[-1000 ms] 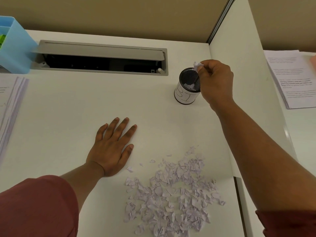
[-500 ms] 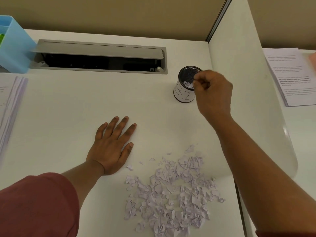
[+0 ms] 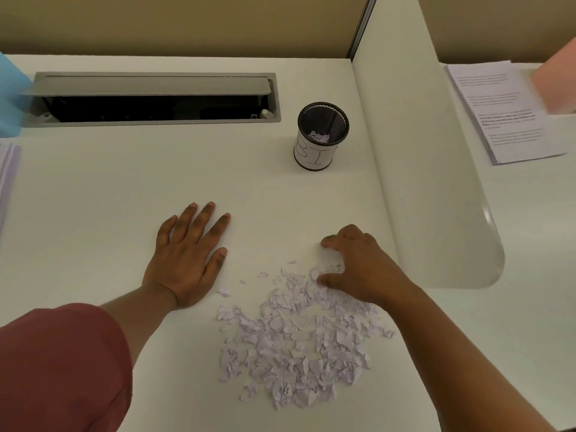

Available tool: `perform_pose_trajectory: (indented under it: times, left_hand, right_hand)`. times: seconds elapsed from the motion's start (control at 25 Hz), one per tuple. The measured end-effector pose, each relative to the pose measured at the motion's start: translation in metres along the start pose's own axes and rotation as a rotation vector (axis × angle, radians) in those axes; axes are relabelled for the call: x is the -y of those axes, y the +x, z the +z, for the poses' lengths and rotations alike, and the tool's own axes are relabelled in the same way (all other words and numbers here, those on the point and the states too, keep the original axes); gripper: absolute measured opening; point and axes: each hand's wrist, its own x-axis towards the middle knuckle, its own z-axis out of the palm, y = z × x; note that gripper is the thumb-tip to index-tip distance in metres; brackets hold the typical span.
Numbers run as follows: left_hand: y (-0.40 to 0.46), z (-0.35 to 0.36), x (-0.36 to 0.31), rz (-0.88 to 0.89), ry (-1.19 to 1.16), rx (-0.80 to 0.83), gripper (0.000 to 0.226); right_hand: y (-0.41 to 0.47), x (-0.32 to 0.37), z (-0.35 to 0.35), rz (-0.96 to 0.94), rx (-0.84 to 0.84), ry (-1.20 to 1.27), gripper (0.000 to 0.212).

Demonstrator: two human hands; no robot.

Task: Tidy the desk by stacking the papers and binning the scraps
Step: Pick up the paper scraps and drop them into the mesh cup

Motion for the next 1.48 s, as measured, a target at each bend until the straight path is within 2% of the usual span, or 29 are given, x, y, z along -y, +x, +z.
perform_pose_trajectory:
  times: [0.2,0.28,0.44,0.56,0.68,0.88,0.96,1.16,1.32,1.48]
  left_hand:
    - [0.0,0.001,-0.001,0.002,-0.009,-0.013,0.063]
    - [-0.001,0.001,-0.001,0.003,-0.006,-0.017,0.063]
    - [0.0,0.002,-0.001,0.005,-0.005,-0.018,0.063]
    - [0.0,0.001,0.0,0.005,-0.003,-0.019,0.063]
    - [-0.001,0.001,-0.001,0.0,-0.006,-0.019,0.062]
    - [-0.004,0.003,-0.005,0.023,0.005,0.006,0.063]
    - [0.0,-0.001,0.008,-0.036,0.001,0.0,0.063]
    - [0.0,-0.001,-0.001,0.002,0.017,0.017,0.063]
    - [-0.001,-0.001,-0.001,-0.005,0.016,0.017,0.063]
    - [-0.001,-0.001,-0.001,0.001,0.01,0.016,0.062]
  right_hand:
    - [-0.002,0.005,0.024,-0.096,-0.117,0.053,0.03]
    - [-0.002,0.007,0.03,-0.14,-0.158,0.076,0.021]
    - [-0.001,0.004,0.031,-0.142,-0.231,0.125,0.02]
    - [0.001,0.006,0.016,-0.064,-0.307,0.347,0.015]
    - [0.005,0.012,-0.007,0.016,-0.307,0.603,0.003]
    - [0.028,0.027,-0.053,-0.008,-0.405,0.889,0.002]
    - [0.062,0.046,-0.08,-0.053,-0.481,0.856,0.002]
    - [0.096,0.039,-0.12,-0.088,-0.72,0.624,0.006]
    - [0.118,0.04,-0.132,-0.092,-0.711,0.372,0.014]
    - [0.13,0.039,-0.134,-0.092,-0.723,0.305,0.017]
